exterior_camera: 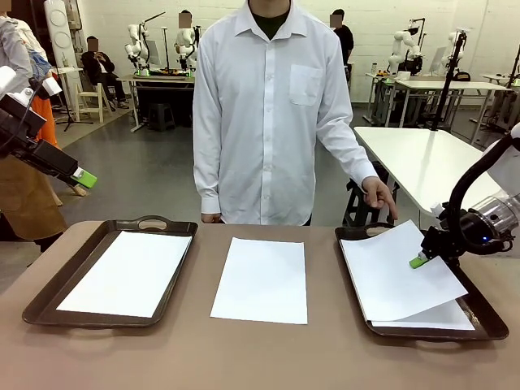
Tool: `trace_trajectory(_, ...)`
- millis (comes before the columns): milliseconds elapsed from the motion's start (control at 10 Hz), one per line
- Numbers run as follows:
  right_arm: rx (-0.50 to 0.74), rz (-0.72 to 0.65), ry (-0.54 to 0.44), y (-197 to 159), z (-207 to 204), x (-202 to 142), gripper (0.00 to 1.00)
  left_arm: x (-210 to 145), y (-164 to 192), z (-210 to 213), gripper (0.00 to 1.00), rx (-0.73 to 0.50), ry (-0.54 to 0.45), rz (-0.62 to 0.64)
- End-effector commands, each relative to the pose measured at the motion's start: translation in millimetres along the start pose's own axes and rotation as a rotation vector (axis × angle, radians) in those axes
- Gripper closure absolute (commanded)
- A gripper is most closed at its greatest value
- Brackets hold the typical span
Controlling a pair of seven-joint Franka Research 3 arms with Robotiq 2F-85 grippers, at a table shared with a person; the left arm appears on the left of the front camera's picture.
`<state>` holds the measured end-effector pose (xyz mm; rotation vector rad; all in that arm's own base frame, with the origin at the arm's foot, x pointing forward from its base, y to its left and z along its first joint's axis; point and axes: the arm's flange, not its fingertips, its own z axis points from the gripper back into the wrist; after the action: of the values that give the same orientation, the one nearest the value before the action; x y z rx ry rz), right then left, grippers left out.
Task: Sort the A4 documents.
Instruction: Place the A4 Paper in the designated Handle tray.
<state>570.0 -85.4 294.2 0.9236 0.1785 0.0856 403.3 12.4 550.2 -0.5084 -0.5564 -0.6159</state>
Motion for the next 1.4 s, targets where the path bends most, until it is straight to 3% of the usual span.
trace_trajectory(0,-0.025,-0.021,0.027,7,8,1,0.88,-2,0,0,0.17,0.005,0.003,-0.020)
trace_trajectory(100,-0.037,-0.030,0.029,7,9,2,0.78,-2,0,0,0.17,0.005,0.003,-0.020)
trace_trajectory(200,-0.050,-0.038,0.034,7,9,1,0.77,-2,0,0,0.17,0.005,0.003,-0.020)
trace_trajectory(300,-0.060,-0.047,0.039,8,9,0,0.59,-2,0,0,0.17,0.005,0.003,-0.020)
trace_trajectory(400,-0.076,-0.055,0.041,8,10,0,0.66,-2,0,0,0.17,0.005,0.003,-0.020)
trace_trajectory(500,-0.094,-0.072,0.038,8,12,-2,0.40,-2,0,0,0.17,0.005,0.003,-0.020)
trace_trajectory(600,-0.125,-0.095,0.044,9,14,-3,0.47,-2,0,0,0.17,0.005,0.003,-0.020)
trace_trajectory(700,-0.167,-0.118,0.049,13,16,-4,0.21,-2,0,0,0.17,0.005,0.003,-0.020)
trace_trajectory(800,-0.197,-0.130,0.041,16,18,-6,0.28,-2,0,0,0.17,0.005,0.003,-0.020)
trace_trajectory(900,-0.221,-0.142,0.037,18,20,-8,0.02,-2,0,0,0.17,0.005,0.003,-0.020)
trace_trajectory(1000,-0.253,-0.163,0.030,19,23,-10,0.09,-2,0,0,0.17,0.005,0.003,-0.020)
trace_trajectory(1100,-0.273,-0.174,0.015,21,26,-14,0.00,-2,0,0,0.17,0.005,0.003,-0.020)
trace_trajectory(1300,-0.299,-0.177,0.015,27,24,-14,0.00,-2,0,0,0.17,0.005,0.003,-0.020)
